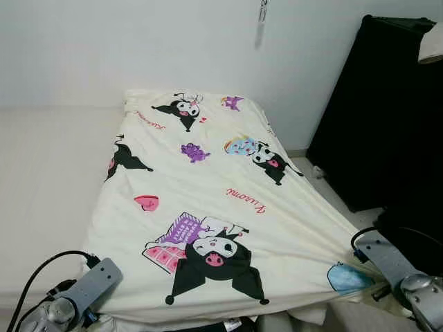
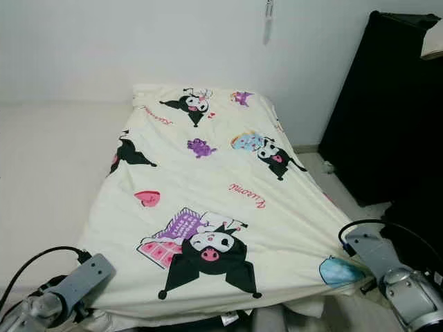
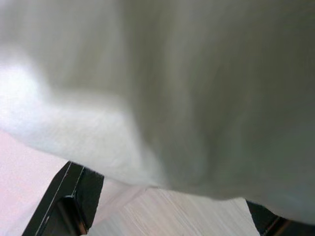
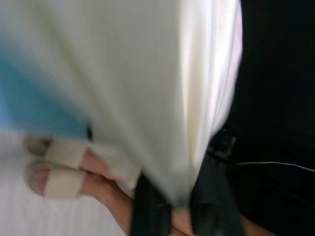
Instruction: Clean up the room
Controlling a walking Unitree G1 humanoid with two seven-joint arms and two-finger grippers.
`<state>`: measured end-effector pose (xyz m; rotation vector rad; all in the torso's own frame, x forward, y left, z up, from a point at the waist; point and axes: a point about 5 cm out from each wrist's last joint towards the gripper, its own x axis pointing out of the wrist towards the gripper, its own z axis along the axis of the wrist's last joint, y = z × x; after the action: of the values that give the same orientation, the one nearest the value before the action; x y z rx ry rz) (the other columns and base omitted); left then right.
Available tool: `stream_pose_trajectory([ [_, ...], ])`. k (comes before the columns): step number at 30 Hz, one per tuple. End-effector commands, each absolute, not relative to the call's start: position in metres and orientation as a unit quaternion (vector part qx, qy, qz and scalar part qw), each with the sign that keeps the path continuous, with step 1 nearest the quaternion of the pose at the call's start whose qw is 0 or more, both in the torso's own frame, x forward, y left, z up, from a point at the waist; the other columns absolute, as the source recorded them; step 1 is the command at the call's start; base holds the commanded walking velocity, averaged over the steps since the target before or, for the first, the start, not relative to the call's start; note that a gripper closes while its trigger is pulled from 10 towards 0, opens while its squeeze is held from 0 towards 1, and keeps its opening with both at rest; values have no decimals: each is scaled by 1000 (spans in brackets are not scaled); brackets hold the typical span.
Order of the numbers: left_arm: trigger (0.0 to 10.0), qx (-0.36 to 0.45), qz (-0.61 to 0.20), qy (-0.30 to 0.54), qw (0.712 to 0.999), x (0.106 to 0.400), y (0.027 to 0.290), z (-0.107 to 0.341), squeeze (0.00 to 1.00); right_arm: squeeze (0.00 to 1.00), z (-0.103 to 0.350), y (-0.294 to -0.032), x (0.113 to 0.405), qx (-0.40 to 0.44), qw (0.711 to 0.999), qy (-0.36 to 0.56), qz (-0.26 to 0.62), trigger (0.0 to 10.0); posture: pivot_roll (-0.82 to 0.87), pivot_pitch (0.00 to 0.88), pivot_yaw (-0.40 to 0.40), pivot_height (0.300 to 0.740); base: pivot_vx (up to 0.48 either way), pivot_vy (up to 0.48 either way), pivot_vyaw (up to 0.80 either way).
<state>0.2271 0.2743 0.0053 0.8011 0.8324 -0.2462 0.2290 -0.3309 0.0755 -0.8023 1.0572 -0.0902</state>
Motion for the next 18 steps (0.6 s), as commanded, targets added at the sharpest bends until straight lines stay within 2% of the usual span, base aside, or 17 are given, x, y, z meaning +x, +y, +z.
stream_pose_trajectory([
  [1, 10000, 374, -126, 405, 825, 222, 270, -1, 0, 941, 74, -340, 220, -391, 762, 514, -50, 10000, -85, 82, -70, 546, 0, 0, 0],
  [2, 10000, 374, -127, 404, 825, 223, 270, -1, 0, 1000, 71, -340, 217, -397, 756, 519, -38, 10000, -86, 78, -74, 546, 0, 0, 0],
  [3, 10000, 374, -127, 404, 825, 223, 270, -1, 0, 1000, 71, -340, 217, -397, 756, 519, -38, 10000, -86, 78, -74, 546, 0, 0, 0],
  [4, 10000, 372, -127, 412, 822, 221, 272, -2, 0, 1000, 68, -341, 212, -409, 739, 535, -15, 10000, -86, 77, -74, 546, 0, 0, 0],
  [7, 10000, 370, -134, 422, 816, 217, 274, -3, 0, 1000, 66, -340, 208, -408, 730, 547, 1, 10000, -86, 77, -74, 546, 0, 0, 0],
  [10, 10000, 376, -150, 458, 792, 207, 287, -4, 0, 1000, 65, -338, 203, -410, 717, 563, 23, 10000, -81, 70, -77, 546, 0, 0, 0],
  [12, 10000, 376, -150, 458, 792, 207, 287, -4, 0, 1000, 65, -338, 203, -410, 717, 563, 23, 10000, -81, 70, -77, 546, 0, 0, 0],
  [13, 10000, 384, -164, 492, 764, 197, 300, -3, 0, 1000, 69, -335, 206, -412, 721, 557, 25, 10000, -77, 66, -75, 546, 0, 0, 0],
  [14, 10000, 384, -164, 492, 764, 197, 300, -3, 0, 1000, 69, -335, 206, -412, 721, 557, 25, 10000, -77, 66, -75, 546, 0, 0, 0],
  [15, 10000, 390, -167, 508, 750, 193, 308, 2, 4, 1000, 73, -332, 211, -408, 732, 545, 25, 10000, -76, 65, -73, 546, 0, 0, 0],
  [17, 10000, 390, -167, 508, 750, 193, 308, 2, 4, 1000, 73, -332, 211, -408, 732, 545, 25, 10000, -76, 65, -73, 546, 0, 0, 0],
  [18, 10000, 384, -175, 530, 736, 186, 316, 5, 1000, 1000, 77, -326, 217, -400, 746, 532, 26, 10000, -72, 60, -72, 546, 0, 0, 0],
])
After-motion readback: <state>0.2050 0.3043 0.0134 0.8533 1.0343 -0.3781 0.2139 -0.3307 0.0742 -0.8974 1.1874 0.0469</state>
